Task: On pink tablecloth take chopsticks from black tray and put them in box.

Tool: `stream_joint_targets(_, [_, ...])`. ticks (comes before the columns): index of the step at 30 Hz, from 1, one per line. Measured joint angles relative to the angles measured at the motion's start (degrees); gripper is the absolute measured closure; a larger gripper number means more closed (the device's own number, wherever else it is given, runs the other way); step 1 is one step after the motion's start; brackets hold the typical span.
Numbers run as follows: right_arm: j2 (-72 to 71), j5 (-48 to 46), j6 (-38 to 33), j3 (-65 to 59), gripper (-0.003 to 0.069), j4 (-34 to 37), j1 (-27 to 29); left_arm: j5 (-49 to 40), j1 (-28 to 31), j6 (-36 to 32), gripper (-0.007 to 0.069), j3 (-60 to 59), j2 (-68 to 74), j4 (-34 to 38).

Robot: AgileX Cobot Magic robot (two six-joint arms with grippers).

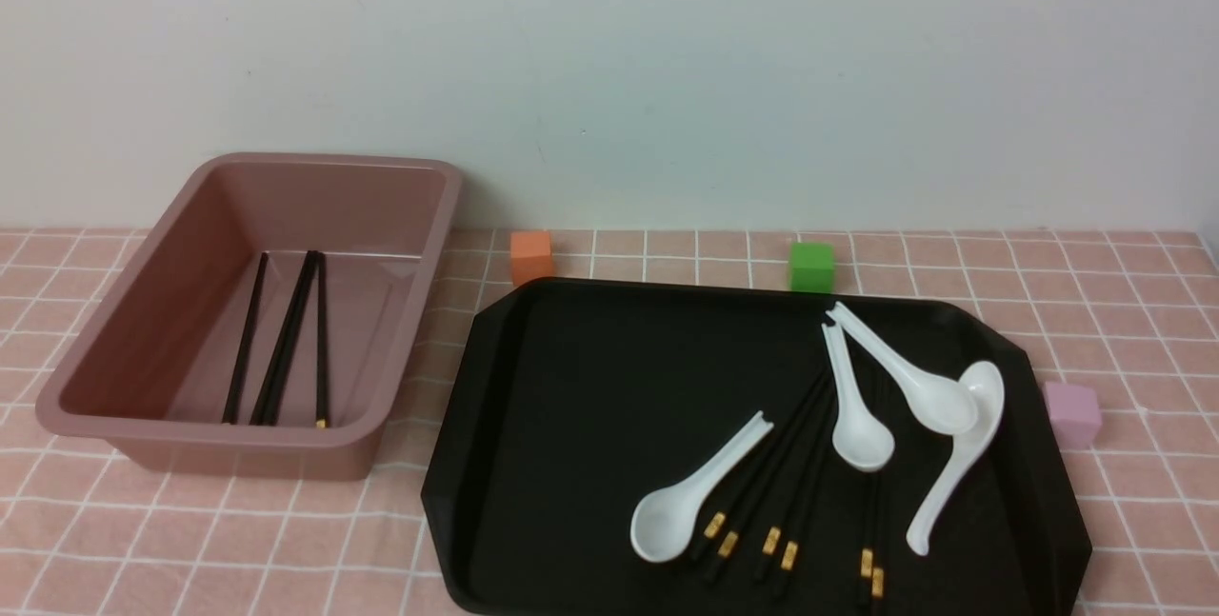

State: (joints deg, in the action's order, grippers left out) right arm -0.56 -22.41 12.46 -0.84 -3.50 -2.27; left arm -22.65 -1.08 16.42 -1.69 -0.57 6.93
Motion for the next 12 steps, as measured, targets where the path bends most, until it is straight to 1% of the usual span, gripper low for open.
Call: stream_joint_targets(12, [0.0, 0.0, 0.0, 0.0, 0.0419, 0.0, 0.0, 0.0, 0.0, 0.0, 0.0603, 0.0, 0.0, 0.0])
